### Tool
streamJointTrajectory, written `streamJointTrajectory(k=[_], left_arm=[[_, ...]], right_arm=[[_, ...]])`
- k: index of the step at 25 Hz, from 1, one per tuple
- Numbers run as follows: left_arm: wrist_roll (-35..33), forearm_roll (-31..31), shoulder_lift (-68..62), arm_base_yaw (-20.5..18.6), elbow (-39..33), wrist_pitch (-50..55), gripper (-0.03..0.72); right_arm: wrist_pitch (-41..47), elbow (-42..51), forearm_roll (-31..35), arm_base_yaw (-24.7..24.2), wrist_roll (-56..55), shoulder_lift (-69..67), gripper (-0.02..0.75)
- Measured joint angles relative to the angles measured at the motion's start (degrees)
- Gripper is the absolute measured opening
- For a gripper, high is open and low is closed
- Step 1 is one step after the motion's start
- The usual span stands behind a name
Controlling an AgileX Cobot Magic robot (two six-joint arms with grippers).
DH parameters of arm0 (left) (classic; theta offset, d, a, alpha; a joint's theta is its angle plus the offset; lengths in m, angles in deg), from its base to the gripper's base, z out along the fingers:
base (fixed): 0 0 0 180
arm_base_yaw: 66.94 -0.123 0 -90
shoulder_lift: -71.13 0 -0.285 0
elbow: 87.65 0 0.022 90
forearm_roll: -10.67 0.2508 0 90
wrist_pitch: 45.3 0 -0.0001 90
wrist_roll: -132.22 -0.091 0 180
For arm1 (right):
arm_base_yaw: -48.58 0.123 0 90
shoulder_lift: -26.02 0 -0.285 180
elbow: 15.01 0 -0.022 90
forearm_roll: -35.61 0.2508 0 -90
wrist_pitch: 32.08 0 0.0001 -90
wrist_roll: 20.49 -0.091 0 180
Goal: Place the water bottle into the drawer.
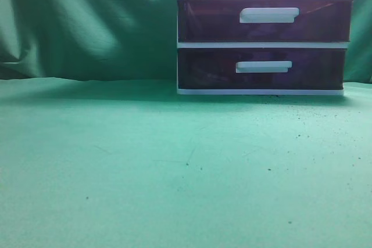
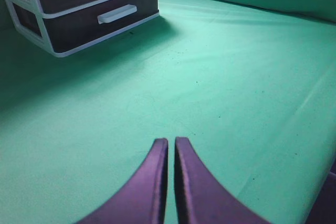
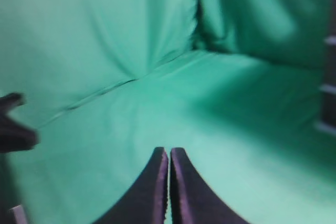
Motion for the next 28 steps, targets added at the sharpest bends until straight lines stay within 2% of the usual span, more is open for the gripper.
streamJointTrajectory(k=[6,11,14,17,20,24,28], left_arm=[[0.0,0.0,0.0,0.0,0.0,0.0,0.0],[0.0,0.0,0.0,0.0,0.0,0.0,0.0],[0.0,0.0,0.0,0.0,0.0,0.0,0.0],[0.0,0.0,0.0,0.0,0.0,0.0,0.0],[0.0,0.0,0.0,0.0,0.0,0.0,0.0],[-0.1,0.0,0.0,0.0,0.0,0.0,0.0],[-0.1,0.0,0.0,0.0,0.0,0.0,0.0]], right_arm=[[-13.5,4.5,-9.7,-1.1,1.1,1.1,0.0],[-15.0,11.8,-14.0,-9.8,-0.5,9.4,0.0],[-14.2,15.7,-25.4,-16.2,-9.9,15.6,0.0],[-12.5,18.7,-41.6,-22.1,-27.8,21.2,0.0],[-11.8,21.5,-52.9,-26.1,-40.4,25.1,0.0],[-11.3,26.5,-56.5,-30.1,-46.7,28.3,0.0],[-9.2,29.8,-56.7,-31.2,-50.3,28.5,0.0]])
